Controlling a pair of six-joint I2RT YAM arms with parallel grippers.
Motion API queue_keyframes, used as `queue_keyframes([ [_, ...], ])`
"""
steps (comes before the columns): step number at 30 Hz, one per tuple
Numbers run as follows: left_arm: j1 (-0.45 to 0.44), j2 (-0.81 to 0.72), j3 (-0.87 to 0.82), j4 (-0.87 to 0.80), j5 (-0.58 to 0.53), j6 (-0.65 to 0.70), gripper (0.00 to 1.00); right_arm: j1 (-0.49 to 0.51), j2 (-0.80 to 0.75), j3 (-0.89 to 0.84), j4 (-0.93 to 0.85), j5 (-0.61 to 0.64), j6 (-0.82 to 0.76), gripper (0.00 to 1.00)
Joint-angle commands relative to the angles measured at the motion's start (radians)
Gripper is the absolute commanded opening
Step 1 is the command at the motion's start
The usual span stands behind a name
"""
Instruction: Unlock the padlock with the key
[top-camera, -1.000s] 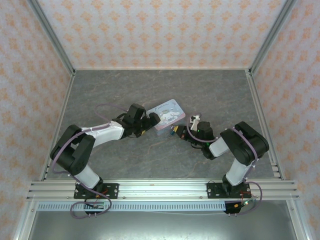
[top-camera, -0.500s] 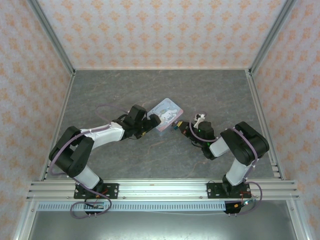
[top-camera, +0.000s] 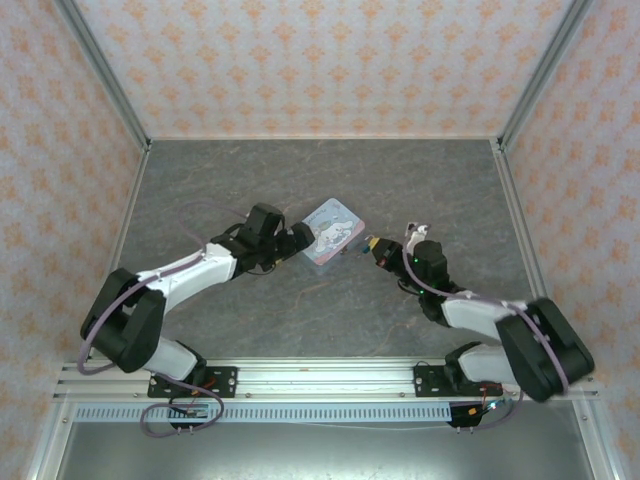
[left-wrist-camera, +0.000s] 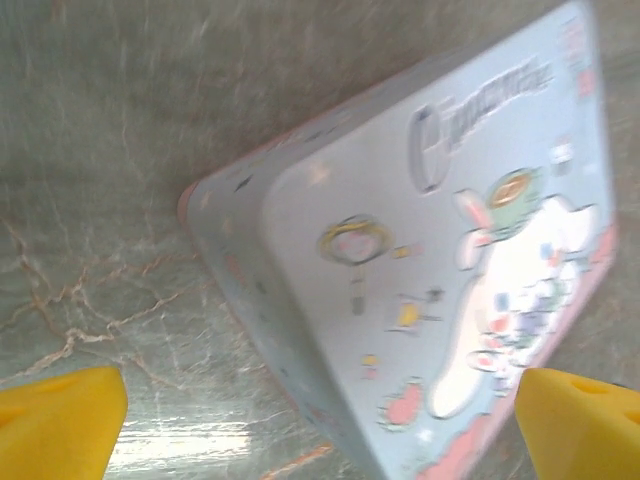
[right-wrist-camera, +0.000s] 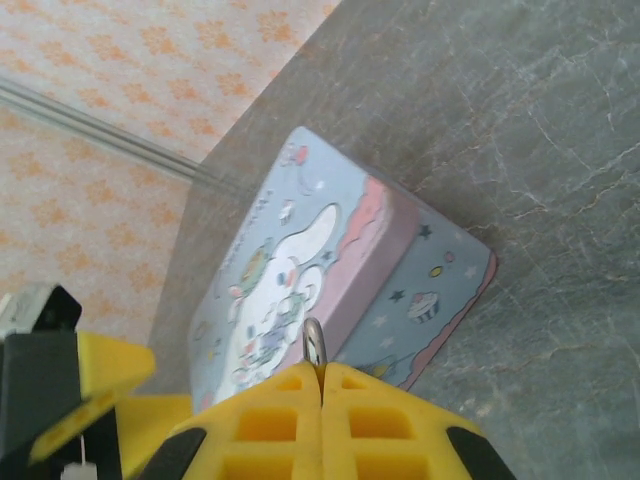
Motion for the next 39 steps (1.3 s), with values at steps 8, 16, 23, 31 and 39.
queue_keyframes([
  [8, 0.005, -0.23, 0.031, -0.104, -0.174, 0.203, 1.0, 0.018, -0.336, 0.052, -0.708, -0.161, -0.126, 0.0],
  [16, 0.005, -0.323, -0.027, -0.139, -0.238, 0.228, 1.0, 0.054, -0.264, 0.047, -0.758, -0.193, -0.08, 0.0],
  [23, 0.005, -0.346, -0.043, -0.153, -0.246, 0.237, 1.0, 0.057, -0.057, 0.093, -0.691, -0.211, -0.107, 0.0],
  [31, 0.006, -0.392, -0.043, -0.136, -0.269, 0.292, 1.0, 0.058, -0.14, 0.118, -0.681, -0.035, -0.139, 0.46],
  [39, 0.007, -0.544, -0.088, -0.091, -0.529, 0.398, 1.0, 0.012, -0.36, 0.244, -0.998, 0.274, -0.337, 0.73],
])
